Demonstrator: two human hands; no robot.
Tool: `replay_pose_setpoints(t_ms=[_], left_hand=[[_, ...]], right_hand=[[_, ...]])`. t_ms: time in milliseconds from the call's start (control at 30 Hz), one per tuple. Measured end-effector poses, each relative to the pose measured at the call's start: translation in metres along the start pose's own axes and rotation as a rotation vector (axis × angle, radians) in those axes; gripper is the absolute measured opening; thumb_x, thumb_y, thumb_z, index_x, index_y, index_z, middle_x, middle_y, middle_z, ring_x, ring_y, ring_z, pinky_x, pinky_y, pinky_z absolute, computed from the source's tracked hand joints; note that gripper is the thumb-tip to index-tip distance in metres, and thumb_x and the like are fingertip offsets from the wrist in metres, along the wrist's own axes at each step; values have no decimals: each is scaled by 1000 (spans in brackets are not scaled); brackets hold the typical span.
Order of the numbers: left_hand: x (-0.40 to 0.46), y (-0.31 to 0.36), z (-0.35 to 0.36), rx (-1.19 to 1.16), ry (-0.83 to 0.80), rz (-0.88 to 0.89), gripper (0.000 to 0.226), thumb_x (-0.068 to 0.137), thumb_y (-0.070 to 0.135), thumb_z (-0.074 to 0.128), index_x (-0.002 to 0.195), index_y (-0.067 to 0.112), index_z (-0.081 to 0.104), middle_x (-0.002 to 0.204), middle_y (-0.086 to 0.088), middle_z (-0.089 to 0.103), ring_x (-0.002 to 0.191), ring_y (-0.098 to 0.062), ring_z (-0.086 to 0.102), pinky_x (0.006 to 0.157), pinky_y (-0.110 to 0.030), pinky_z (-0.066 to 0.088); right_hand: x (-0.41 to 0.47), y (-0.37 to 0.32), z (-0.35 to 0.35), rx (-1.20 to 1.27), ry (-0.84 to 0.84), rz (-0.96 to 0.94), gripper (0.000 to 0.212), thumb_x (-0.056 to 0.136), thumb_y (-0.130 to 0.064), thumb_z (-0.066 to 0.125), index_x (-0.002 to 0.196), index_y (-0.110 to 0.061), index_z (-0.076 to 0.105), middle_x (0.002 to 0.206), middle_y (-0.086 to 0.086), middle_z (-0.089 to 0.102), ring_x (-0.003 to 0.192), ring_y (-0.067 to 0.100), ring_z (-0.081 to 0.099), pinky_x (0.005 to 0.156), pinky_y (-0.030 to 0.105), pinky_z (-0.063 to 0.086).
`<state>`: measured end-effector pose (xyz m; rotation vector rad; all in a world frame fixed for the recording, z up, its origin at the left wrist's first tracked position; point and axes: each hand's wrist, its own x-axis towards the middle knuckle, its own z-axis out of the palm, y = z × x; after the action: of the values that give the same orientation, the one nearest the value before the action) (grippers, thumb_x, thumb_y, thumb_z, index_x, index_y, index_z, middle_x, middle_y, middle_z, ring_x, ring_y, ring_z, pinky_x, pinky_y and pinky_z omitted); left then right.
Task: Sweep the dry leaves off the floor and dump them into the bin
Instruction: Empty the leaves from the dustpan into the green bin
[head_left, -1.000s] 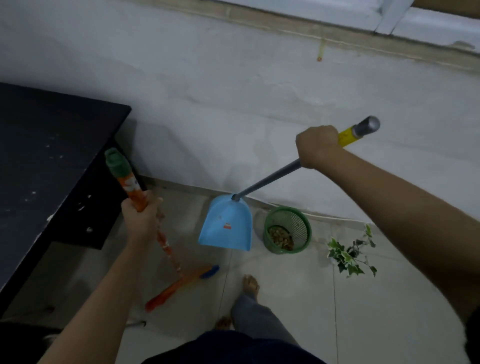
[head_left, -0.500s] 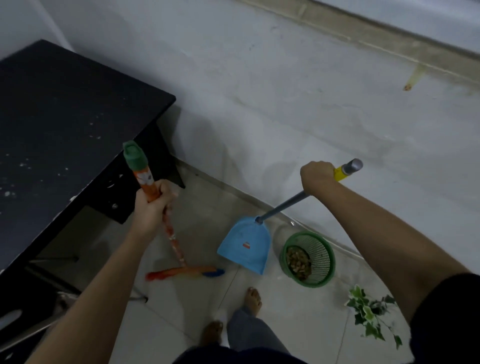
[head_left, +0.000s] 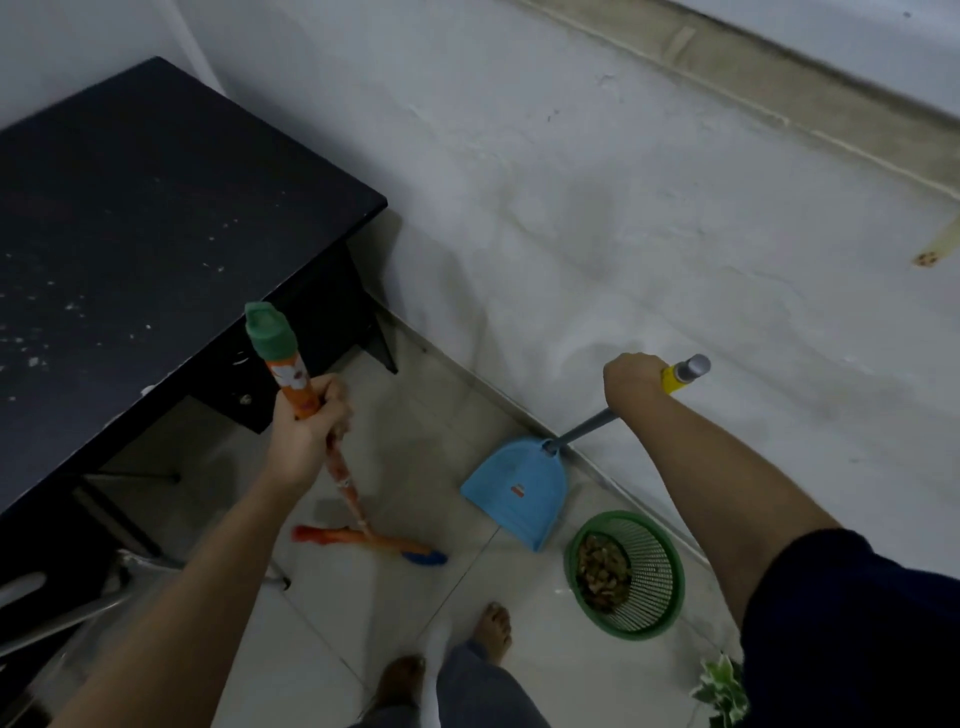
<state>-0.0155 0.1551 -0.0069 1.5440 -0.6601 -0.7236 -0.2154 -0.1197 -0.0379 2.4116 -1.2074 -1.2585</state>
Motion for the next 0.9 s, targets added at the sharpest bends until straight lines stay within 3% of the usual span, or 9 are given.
replay_pose_setpoints(t_ms=[133,300,400,467,600,733,900], left_hand=[[2,0,5,-4,10,-20,39,65,0,44,43,30,35,45,12,33,41,-5,29,45,-20,27],[4,0,10,22,4,-12,31,60,11,53,44,26,32,44,6,33,42,-10,28,50,-35,22],[5,1,11,34,-1,-13,28,58,18,54,43,27,33,45,7,33,43,-10,29,49,-30,24],[4,3,12,45,0,-9,26,58,22,54,43,27,33,45,7,34,43,-9,30,49,-26,29],[5,5,14,91,41,4,34,66,4,48,42,27,38,44,12,38,44,-6,36,54,-16,41],[4,9,17,134,60,23,55,74,-16,45,43,30,42,45,13,41,44,-2,37,50,-11,37],[-3,15,22,97,92,41,37,71,1,46,47,28,43,47,12,41,45,-6,39,50,-18,38]], right_hand=[[20,2,-3,-46,-31,19,26,79,-7,57,103,-9,66,105,3,66,92,21,65,78,30,54],[34,3,-1,-159,22,-13,23,76,-1,58,94,-13,66,98,0,66,85,19,64,68,26,42],[38,6,-1,-222,95,-44,16,80,-1,56,87,-15,59,92,-2,60,90,18,60,73,30,35],[41,7,2,-292,159,-80,18,84,-1,54,89,-17,58,99,-3,62,97,18,58,79,33,32],[40,5,3,-421,288,-176,25,89,-4,50,106,-19,61,113,-3,63,107,21,56,100,37,34],[32,2,3,-363,371,-199,24,89,-6,51,108,-16,62,117,2,61,112,26,51,104,42,31],[3,-16,5,22,489,-293,26,86,-3,51,109,-7,61,116,12,56,112,30,48,99,43,34]])
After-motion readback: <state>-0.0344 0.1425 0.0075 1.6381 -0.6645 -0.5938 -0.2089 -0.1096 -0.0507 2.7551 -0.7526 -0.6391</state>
